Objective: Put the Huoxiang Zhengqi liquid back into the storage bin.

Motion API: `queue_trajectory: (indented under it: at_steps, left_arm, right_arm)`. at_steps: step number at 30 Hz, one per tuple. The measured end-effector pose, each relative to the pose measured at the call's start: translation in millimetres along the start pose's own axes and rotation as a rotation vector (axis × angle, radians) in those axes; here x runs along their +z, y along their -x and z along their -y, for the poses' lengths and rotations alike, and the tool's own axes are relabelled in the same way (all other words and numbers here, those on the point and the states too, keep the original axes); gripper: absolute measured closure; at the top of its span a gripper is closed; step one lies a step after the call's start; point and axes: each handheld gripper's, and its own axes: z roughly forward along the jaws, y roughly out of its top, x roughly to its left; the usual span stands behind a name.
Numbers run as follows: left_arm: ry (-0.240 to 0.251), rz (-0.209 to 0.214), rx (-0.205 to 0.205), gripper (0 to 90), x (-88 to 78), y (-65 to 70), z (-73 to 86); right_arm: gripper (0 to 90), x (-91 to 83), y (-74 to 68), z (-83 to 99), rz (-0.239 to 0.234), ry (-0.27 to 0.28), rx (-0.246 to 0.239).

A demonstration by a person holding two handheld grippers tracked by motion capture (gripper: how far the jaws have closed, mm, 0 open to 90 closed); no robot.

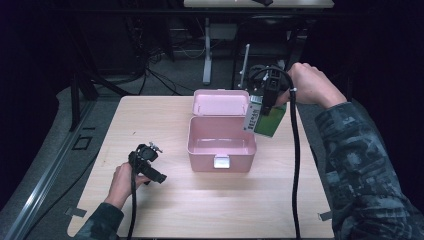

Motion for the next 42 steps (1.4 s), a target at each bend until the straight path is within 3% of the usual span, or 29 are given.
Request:
queue_trajectory:
  at_steps: [26, 42]
  left_arm:
    - [-0.003, 0.003, 0.002, 0.0, 0.1, -0.6, 0.0]
    - [-0.005, 0.002, 0.004, 0.0, 0.1, -0.5, 0.0]
  right_arm:
    - [62.9, 17.0, -9.0, -43.9, -0.029, 0.025, -0.096]
    - [62.9, 35.6, -8.4, -57.1, -0.051, 0.016, -0.113]
